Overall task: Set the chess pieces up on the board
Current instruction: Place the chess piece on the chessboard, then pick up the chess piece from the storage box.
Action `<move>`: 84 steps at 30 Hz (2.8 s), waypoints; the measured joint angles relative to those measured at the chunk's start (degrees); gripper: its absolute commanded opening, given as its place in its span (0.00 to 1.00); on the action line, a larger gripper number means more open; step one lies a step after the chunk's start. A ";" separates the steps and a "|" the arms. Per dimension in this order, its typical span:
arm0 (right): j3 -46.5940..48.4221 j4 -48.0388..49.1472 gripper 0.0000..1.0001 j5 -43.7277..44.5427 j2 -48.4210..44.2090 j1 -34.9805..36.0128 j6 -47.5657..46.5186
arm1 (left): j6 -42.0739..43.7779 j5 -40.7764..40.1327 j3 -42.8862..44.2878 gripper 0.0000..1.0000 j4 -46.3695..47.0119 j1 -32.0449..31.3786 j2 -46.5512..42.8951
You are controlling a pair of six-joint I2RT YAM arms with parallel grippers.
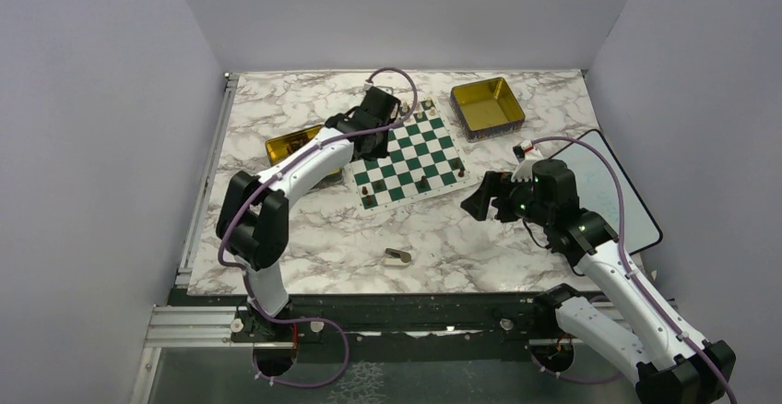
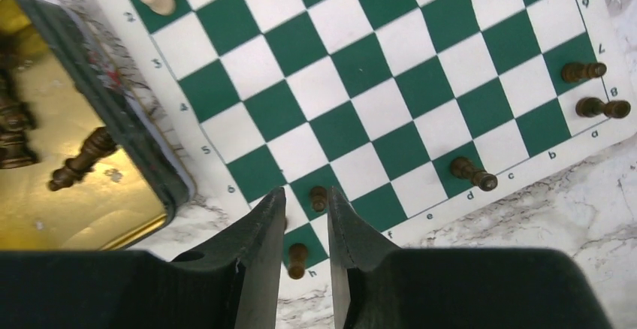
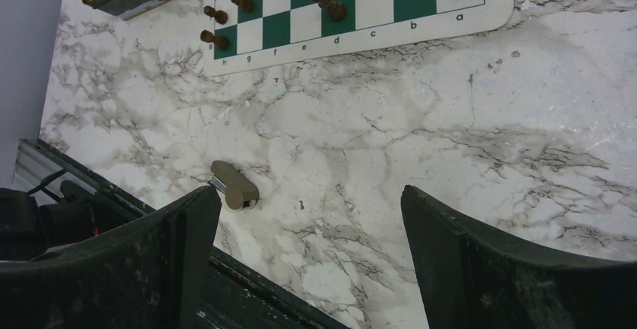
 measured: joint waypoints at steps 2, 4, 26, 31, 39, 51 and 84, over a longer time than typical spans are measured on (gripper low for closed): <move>0.00 -0.02 0.95 0.00 0.00 0.00 0.00 | 0.35 -0.39 0.09 0.28 -0.33 1.38 -1.25; 0.00 -0.02 0.95 0.00 0.00 0.00 0.00 | 0.72 -0.68 0.09 0.28 -0.76 3.74 -2.54; -0.02 -0.07 0.95 0.09 0.26 0.00 -0.57 | 3.06 -0.50 -5.25 0.27 1.36 31.01 -4.50; -0.02 -0.04 0.95 0.11 0.44 0.00 -0.57 | 3.82 0.24 -5.25 0.27 4.07 31.50 -1.62; -0.02 -0.07 0.95 0.66 1.29 0.00 -0.61 | 4.07 1.64 -5.25 0.30 7.30 31.45 3.98; -0.02 -0.02 0.95 1.09 3.15 0.00 -0.66 | 4.61 1.62 -5.25 0.30 11.56 31.47 6.29; -0.02 -0.02 0.96 1.75 4.04 0.00 -1.66 | 6.56 1.57 -5.03 0.23 14.16 31.56 9.77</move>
